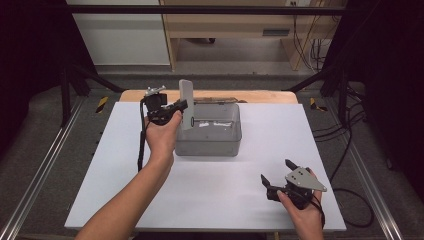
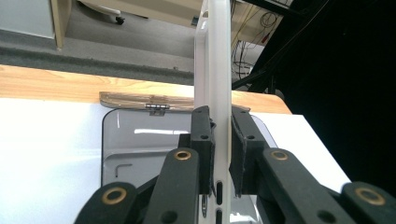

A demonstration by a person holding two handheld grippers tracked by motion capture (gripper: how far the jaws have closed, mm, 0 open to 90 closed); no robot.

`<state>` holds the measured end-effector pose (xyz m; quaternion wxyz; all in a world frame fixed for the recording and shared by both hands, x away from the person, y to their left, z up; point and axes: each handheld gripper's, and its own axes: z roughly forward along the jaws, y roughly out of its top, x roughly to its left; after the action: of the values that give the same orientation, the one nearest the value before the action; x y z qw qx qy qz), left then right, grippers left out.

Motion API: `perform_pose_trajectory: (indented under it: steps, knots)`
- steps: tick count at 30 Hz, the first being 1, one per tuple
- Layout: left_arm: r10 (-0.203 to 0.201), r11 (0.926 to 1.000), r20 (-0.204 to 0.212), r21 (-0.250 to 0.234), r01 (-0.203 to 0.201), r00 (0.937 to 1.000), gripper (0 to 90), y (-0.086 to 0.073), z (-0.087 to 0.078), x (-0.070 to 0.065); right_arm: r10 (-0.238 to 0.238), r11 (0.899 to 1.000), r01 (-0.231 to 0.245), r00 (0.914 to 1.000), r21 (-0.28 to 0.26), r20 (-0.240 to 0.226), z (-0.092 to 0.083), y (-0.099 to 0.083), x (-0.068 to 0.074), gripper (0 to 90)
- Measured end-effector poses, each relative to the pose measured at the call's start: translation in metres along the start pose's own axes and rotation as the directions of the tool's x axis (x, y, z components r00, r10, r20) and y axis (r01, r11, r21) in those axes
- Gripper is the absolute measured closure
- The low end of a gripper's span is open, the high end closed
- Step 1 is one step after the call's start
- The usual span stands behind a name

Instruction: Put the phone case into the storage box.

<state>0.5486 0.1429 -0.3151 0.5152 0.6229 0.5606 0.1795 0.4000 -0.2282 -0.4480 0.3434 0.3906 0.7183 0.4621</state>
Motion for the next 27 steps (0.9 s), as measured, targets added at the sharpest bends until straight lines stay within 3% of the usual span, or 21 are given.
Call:
perform_pose_trajectory:
  steps: [10, 17, 27]
  knots:
    - [-0.022, 0.9997, -0.005, 0.005, 0.022, 0.9997, 80.8, 0.0, 0.005, 0.003, 0.001, 1.0, -0.001, 1.0, 0.004, -0.001, -0.001, 0.0, 0.0, 7.4]
    - [-0.016, 0.9998, -0.02, 0.013, 0.017, 0.9997, 80.8, -0.001, 0.007, 0.008, 0.001, 1.0, -0.001, 1.0, 0.007, -0.001, 0.0, -0.001, 0.0, 7.4]
    - [-0.029, 0.9987, -0.032, 0.041, 0.03, 0.9991, 80.8, -0.012, 0.015, 0.01, -0.003, 1.0, 0.003, 1.0, 0.014, -0.01, 0.001, -0.001, 0.001, 7.4]
